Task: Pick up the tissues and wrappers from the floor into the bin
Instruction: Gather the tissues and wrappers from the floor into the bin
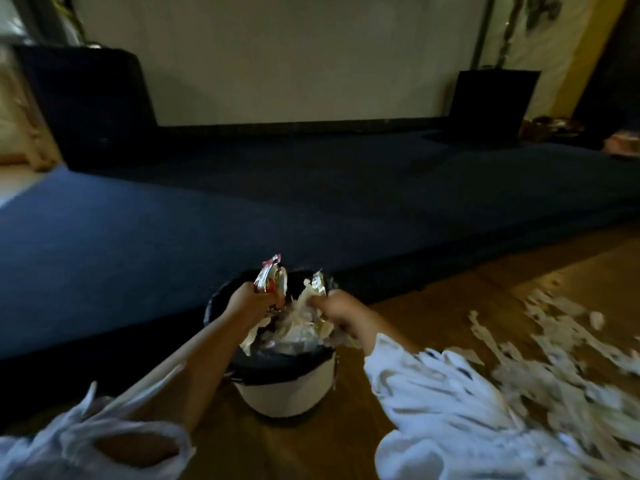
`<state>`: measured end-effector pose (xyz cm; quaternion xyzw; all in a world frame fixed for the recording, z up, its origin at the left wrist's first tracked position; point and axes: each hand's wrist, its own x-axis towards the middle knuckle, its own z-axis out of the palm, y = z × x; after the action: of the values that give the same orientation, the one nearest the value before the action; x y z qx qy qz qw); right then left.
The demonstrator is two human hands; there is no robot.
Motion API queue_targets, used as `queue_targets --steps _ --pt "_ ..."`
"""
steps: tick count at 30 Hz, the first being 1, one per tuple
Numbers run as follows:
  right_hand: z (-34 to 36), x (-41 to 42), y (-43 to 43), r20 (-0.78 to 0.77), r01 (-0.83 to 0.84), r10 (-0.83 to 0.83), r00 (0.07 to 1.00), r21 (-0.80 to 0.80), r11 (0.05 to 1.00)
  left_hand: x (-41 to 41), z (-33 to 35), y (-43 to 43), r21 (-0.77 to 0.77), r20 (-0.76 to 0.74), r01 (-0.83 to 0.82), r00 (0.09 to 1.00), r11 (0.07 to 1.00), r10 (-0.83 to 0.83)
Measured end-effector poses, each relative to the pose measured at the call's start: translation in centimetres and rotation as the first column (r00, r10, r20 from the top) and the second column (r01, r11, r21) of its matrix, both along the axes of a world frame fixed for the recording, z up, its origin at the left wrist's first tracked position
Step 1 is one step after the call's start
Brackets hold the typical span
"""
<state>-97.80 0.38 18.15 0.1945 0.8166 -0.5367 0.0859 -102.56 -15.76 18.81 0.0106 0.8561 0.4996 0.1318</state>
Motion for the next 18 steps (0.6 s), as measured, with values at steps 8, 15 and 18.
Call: queue_targets --steps 8,15,18 --pt "-4.0 -5.8 -1.0 0.007 0.063 -0.063 0.998 -0.041 0.997 -3.3 -4.5 0.9 0.175 0.047 -0.217 0.976 0.960 0.212" --pt "-4.5 -5.2 -0.3 0.017 0.022 -0.020 1.000 -0.097 0.995 -4.0 -5.5 0.0 0.102 0.122 -0.140 0.984 0.985 0.128" --pt "-4.1 -4.1 0.4 -0.019 -0.002 0.000 1.000 -0.082 0.997 -3.2 -5.0 0.1 -0.008 0.050 -0.051 0.997 0.999 0.052"
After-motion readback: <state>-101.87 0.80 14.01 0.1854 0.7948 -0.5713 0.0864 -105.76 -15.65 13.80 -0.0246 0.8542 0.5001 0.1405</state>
